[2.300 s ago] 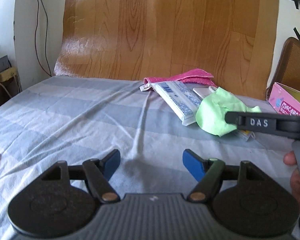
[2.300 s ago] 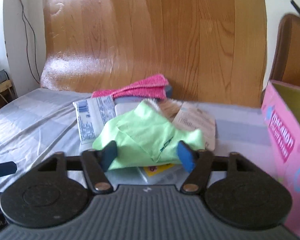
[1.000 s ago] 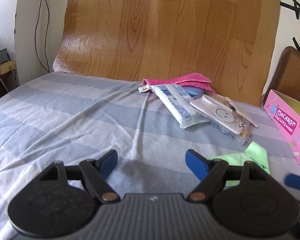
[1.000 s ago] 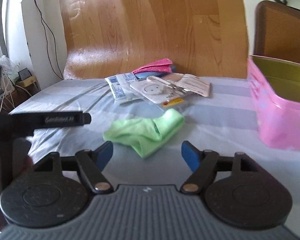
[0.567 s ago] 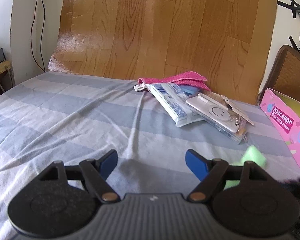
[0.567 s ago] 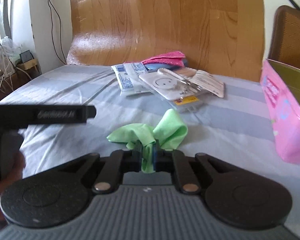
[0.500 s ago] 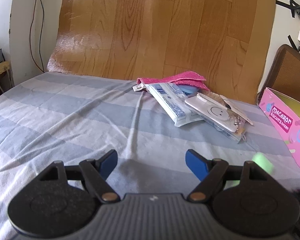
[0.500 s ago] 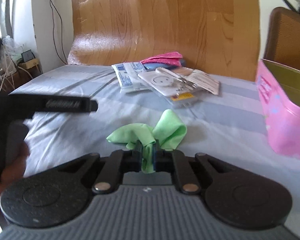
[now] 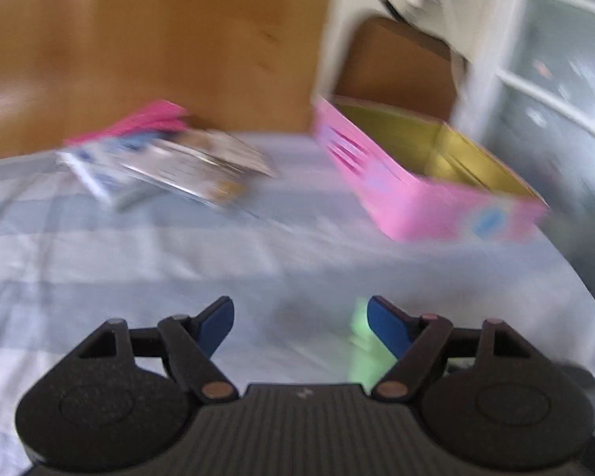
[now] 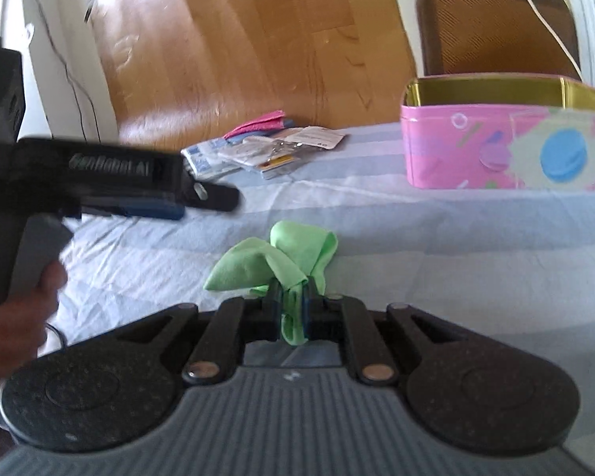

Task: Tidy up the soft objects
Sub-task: 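Lift the green cloth into the pink tin and release it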

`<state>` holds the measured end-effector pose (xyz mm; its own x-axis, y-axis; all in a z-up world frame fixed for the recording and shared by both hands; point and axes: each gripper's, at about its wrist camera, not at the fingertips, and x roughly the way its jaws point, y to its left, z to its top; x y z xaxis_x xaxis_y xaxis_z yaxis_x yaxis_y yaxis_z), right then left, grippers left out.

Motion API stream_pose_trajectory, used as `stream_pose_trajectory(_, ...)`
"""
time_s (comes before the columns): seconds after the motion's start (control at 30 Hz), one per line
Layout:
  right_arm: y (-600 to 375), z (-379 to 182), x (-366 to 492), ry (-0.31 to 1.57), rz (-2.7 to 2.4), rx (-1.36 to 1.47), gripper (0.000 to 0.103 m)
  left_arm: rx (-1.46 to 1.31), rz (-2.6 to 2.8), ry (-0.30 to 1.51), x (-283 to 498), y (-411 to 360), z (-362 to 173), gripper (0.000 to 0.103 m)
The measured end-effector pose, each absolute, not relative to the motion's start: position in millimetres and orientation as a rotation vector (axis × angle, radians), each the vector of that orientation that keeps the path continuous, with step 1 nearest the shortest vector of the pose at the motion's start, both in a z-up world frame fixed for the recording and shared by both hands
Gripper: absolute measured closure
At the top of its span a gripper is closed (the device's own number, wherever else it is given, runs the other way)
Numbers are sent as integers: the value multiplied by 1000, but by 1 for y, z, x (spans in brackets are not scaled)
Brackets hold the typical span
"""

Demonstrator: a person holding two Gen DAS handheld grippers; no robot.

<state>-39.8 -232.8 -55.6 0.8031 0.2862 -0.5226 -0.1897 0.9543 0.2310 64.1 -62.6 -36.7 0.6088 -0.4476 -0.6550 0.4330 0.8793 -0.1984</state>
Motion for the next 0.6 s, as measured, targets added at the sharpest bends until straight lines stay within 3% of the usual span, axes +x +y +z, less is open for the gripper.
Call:
stream_pose_trajectory(0.1, -240, -58, -41, 579, 265, 213, 90, -34, -579, 862, 65, -83, -48, 42)
stream_pose_trajectory(0.23, -243, -60, -44, 561, 270, 216, 90, -123, -656, 918, 78, -89, -51, 79)
stream_pose_trajectory(0.27, -244, -60, -44, 556, 265, 217, 90, -145, -682, 924, 81, -91, -48, 82)
stream_pose_trajectory(0.6, -280, -9, -38, 271, 123, 122, 90, -27, -784, 625, 103, -168, 37, 82)
